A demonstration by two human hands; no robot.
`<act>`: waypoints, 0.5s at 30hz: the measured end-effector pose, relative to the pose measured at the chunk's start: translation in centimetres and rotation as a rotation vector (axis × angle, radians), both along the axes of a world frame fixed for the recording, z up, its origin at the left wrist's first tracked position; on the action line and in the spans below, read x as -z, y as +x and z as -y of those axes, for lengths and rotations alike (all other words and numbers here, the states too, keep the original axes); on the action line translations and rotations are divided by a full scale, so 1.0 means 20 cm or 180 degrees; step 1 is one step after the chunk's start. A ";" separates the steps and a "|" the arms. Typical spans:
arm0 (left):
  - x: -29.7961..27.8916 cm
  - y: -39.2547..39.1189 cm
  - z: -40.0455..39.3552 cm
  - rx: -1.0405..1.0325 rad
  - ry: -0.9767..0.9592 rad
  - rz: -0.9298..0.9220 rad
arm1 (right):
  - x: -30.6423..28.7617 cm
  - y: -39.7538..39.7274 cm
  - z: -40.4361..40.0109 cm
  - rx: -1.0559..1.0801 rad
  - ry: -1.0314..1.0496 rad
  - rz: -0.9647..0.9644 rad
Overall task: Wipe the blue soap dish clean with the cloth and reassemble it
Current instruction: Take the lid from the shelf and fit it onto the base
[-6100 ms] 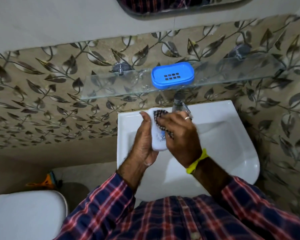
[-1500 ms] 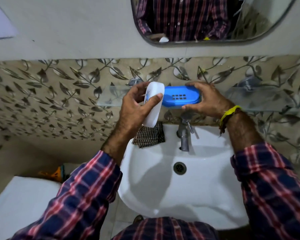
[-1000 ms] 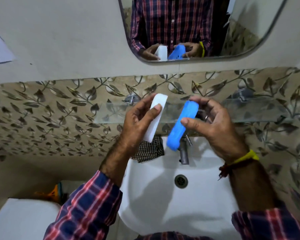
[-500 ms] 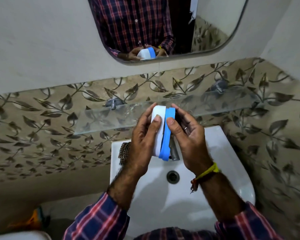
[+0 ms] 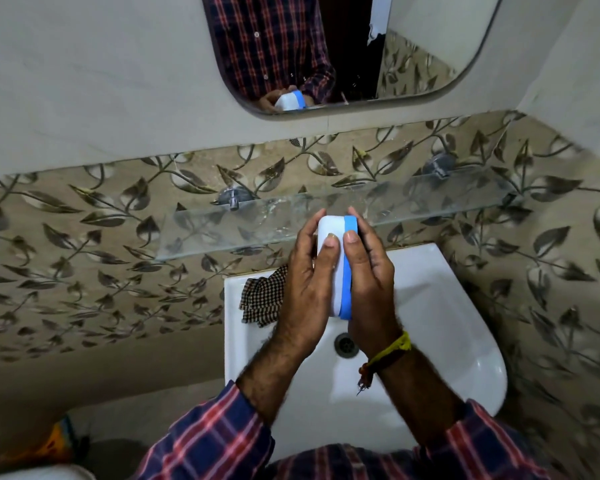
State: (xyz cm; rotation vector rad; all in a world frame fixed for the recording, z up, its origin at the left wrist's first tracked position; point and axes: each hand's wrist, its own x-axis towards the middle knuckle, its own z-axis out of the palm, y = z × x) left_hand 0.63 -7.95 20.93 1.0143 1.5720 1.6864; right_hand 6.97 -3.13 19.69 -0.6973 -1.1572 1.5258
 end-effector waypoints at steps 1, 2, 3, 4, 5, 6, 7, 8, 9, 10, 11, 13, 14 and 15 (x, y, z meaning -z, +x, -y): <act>0.00 0.00 0.00 -0.0016 -0.0037 -0.0052 | 0.00 -0.01 0.01 0.0014 -0.0022 -0.0036; 0.01 0.00 0.01 -0.0030 -0.0063 -0.0101 | 0.00 -0.02 0.02 0.0024 -0.0028 -0.0058; 0.01 0.00 0.02 -0.0051 -0.0082 -0.0156 | 0.00 -0.03 0.03 0.0027 -0.0031 -0.0069; 0.01 0.00 0.02 -0.0083 -0.0102 -0.0217 | 0.01 -0.03 0.04 0.0031 -0.0035 -0.0075; 0.01 0.00 0.03 -0.0117 -0.0123 -0.0282 | 0.01 -0.04 0.04 0.0046 -0.0035 -0.0071; 0.01 0.00 0.03 -0.0143 -0.0141 -0.0345 | 0.02 -0.04 0.05 0.0073 -0.0033 -0.0065; 0.01 0.01 0.03 -0.0146 -0.0159 -0.0403 | 0.02 -0.05 0.05 0.0100 -0.0061 -0.0071; 0.01 0.01 0.03 -0.0130 -0.0185 -0.0460 | 0.02 -0.05 0.05 0.0106 -0.0137 -0.0095; 0.00 0.01 0.03 -0.0106 -0.0219 -0.0536 | 0.03 -0.05 0.05 0.0090 -0.0233 -0.0129; -0.01 0.01 0.02 -0.0076 -0.0253 -0.0633 | 0.03 -0.05 0.05 0.0065 -0.0307 -0.0176; -0.02 0.00 0.02 -0.0036 -0.0283 -0.0742 | 0.03 -0.05 0.04 0.0028 -0.0361 -0.0237; -0.03 -0.03 0.01 0.0092 -0.0379 -0.0974 | 0.04 -0.05 0.02 -0.0071 -0.0452 -0.0340; -0.04 -0.04 0.00 0.0161 -0.0452 -0.1088 | 0.04 -0.04 0.02 -0.0111 -0.0495 -0.0386; -0.05 -0.05 -0.01 0.0207 -0.0523 -0.1163 | 0.04 -0.04 0.01 -0.0134 -0.0560 -0.0441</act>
